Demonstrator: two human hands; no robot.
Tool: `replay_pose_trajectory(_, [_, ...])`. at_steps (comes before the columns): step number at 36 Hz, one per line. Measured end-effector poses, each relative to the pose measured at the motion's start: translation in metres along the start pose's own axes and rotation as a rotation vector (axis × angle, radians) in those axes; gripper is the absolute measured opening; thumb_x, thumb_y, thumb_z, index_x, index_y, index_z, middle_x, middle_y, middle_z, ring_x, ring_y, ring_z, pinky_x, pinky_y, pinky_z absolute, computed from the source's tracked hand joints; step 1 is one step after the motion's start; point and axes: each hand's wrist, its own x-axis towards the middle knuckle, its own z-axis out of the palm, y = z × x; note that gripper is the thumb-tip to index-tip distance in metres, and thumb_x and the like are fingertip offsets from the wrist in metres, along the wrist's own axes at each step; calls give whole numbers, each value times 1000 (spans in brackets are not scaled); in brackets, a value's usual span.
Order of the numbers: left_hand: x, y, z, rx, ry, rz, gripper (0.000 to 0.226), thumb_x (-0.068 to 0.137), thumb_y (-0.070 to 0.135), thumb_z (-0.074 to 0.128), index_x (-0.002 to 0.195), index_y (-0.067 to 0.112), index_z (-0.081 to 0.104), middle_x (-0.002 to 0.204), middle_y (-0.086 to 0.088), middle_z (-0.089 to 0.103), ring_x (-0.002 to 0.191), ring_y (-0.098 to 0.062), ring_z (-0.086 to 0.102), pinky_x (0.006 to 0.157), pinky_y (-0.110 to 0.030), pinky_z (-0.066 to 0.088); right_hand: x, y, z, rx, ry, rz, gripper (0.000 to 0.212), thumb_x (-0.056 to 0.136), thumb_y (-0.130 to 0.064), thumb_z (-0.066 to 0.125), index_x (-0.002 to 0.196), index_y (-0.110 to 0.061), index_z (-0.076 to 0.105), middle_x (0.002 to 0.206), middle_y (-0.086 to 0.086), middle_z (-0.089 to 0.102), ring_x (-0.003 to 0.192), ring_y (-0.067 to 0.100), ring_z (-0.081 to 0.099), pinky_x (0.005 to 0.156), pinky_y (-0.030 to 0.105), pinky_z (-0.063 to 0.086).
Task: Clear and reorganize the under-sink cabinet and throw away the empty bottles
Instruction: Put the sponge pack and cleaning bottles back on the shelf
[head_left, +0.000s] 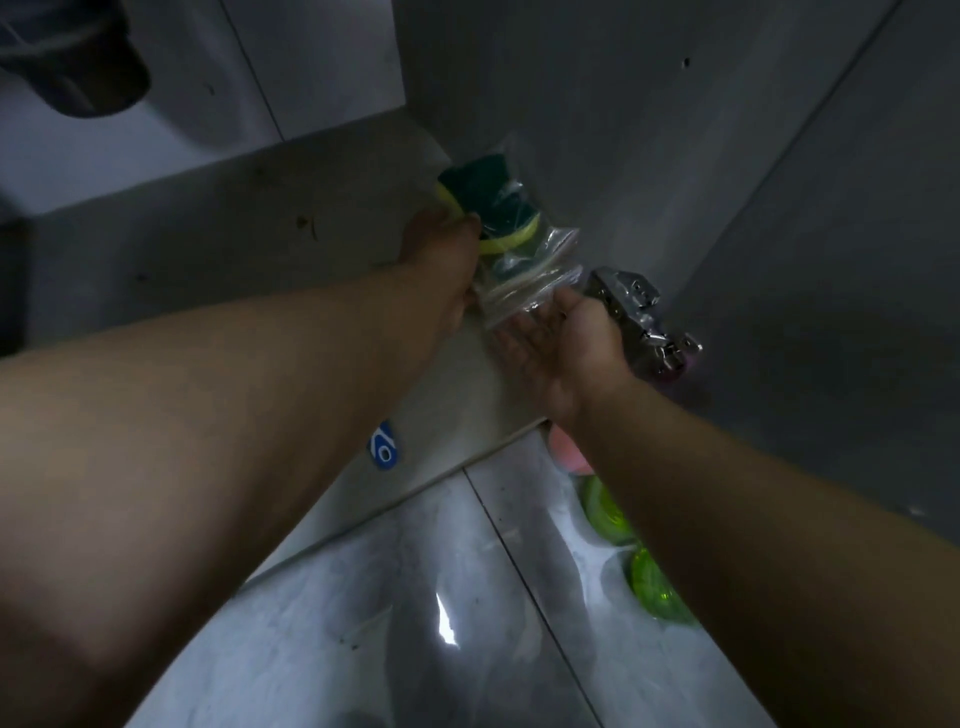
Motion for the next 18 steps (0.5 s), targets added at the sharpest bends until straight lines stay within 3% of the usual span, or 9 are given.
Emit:
replay_pose_trajectory(2, [-1, 3, 2, -15, -87, -1, 25, 102, 19, 51, 123, 15, 65, 112, -9, 73, 95, -26, 73, 83, -46, 62, 4, -7, 4, -3, 8, -20, 26, 102, -17, 41, 99, -11, 66, 108, 8, 71, 111, 27, 66, 100, 40, 53])
replay_pose_trajectory(4, [-2, 8, 3, -36, -181, -15, 22, 101, 19, 55, 118, 13, 68, 106, -8, 76, 94, -23, 73, 81, -39, 63, 7, -12, 7, 16, 19, -24, 29, 103, -19, 38, 109, -12, 65, 118, 8, 70, 115, 25, 65, 99, 36, 52])
replay_pose_trajectory(6, [-1, 13, 2, -21, -234, -41, 15, 101, 18, 54, 104, 14, 69, 85, -1, 78, 80, -19, 73, 68, -29, 62, 9, -14, 8, 16, 15, -18, 31, 105, -24, 36, 113, -14, 64, 122, 7, 69, 114, 23, 65, 96, 34, 51])
replay_pose_trajectory(8, [-3, 18, -2, 3, -234, -68, 19, 104, 20, 50, 99, 15, 68, 76, 0, 76, 70, -15, 71, 59, -25, 59, 6, -12, 7, -13, 15, -7, 35, 106, -28, 36, 89, -17, 63, 90, 0, 71, 88, 17, 66, 86, 32, 51])
replay_pose_trajectory(10, [-5, 19, -7, 44, -214, -78, 22, 105, 22, 49, 110, 13, 68, 94, -6, 74, 84, -20, 70, 78, -33, 61, 4, -9, 2, -2, 22, -8, 40, 105, -29, 37, 66, -23, 47, 61, -7, 47, 62, 11, 45, 68, 28, 41])
replay_pose_trajectory(11, [-7, 20, -10, 67, -200, -81, 24, 105, 23, 48, 116, 12, 67, 103, -8, 73, 92, -22, 69, 87, -37, 59, 3, -7, -1, -1, 28, -6, 39, 104, -31, 39, 65, -25, 41, 63, -6, 38, 62, 12, 41, 65, 28, 37])
replay_pose_trajectory(12, [-9, 20, -13, 84, -191, -87, 26, 106, 24, 48, 122, 12, 65, 108, -9, 72, 95, -23, 68, 88, -38, 58, 1, -6, -3, -4, 32, -3, 34, 104, -33, 42, 71, -26, 42, 72, -4, 39, 70, 13, 48, 66, 28, 39])
replay_pose_trajectory(15, [-17, 20, -22, 177, -205, -45, 23, 107, 28, 46, 120, 18, 62, 99, 4, 67, 83, -11, 62, 67, -28, 50, -4, -4, -12, -82, 89, 5, 17, 102, -38, 46, 102, -21, 51, 109, 6, 55, 110, 24, 63, 82, 33, 55])
replay_pose_trajectory(18, [-33, 15, -35, 388, -192, 202, 17, 105, 19, 48, 118, 28, 55, 100, 11, 60, 88, -4, 56, 68, -23, 49, -17, 1, -21, -404, 138, -23, 26, 100, -21, 50, 107, 2, 60, 95, 12, 54, 82, 23, 61, 70, 28, 54])
